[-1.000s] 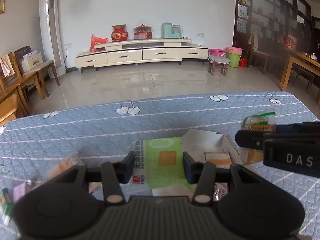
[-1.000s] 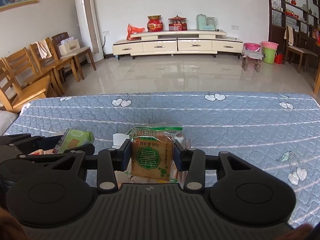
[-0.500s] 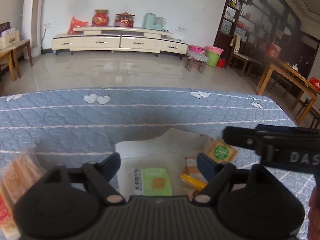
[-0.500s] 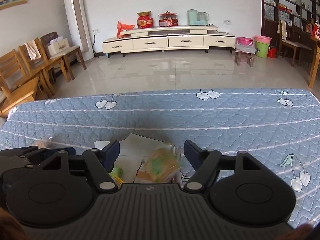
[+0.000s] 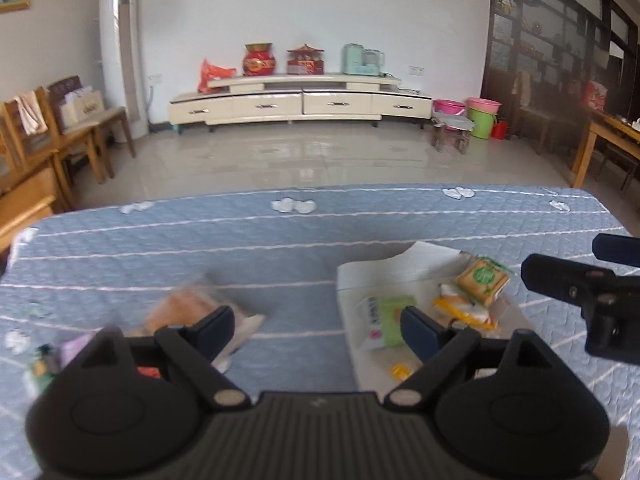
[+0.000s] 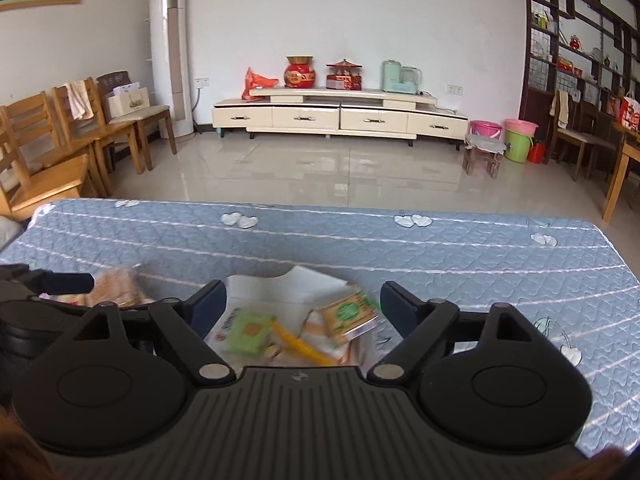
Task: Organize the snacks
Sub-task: 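Move both tools back toward the remaining snacks on the table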
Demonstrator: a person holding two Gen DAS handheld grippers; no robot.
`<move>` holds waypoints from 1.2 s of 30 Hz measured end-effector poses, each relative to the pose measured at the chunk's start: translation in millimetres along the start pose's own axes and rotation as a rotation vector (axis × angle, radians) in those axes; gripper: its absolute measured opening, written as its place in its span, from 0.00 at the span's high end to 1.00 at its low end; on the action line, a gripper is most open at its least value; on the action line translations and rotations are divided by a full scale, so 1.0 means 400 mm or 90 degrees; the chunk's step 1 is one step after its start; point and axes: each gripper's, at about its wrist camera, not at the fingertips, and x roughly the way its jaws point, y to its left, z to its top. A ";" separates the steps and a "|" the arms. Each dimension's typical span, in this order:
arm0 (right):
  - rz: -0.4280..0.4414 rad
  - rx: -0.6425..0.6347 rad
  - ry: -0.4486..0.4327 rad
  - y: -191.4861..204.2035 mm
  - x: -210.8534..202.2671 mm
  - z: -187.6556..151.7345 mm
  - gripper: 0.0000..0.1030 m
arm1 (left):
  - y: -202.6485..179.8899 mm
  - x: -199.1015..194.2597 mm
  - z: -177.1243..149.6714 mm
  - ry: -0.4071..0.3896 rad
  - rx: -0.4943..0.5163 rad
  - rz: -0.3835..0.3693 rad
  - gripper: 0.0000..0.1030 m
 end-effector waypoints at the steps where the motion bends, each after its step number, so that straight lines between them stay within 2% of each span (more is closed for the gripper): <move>1: -0.001 -0.004 -0.002 0.014 -0.016 -0.006 0.00 | 0.008 -0.017 -0.005 -0.005 0.000 0.007 0.13; 9: 0.034 -0.011 -0.001 0.132 -0.120 -0.040 0.00 | 0.093 -0.117 -0.038 -0.026 -0.016 0.036 0.13; 23: 0.100 -0.046 0.013 0.317 -0.166 -0.062 0.00 | 0.283 -0.190 -0.105 -0.033 -0.091 0.100 0.12; 31: 0.129 -0.057 0.034 0.384 -0.107 -0.074 0.00 | 0.421 -0.160 -0.176 -0.003 -0.167 0.158 0.12; 36: 0.144 -0.057 0.044 0.404 -0.079 -0.088 0.00 | 0.535 -0.108 -0.216 0.022 -0.247 0.209 0.03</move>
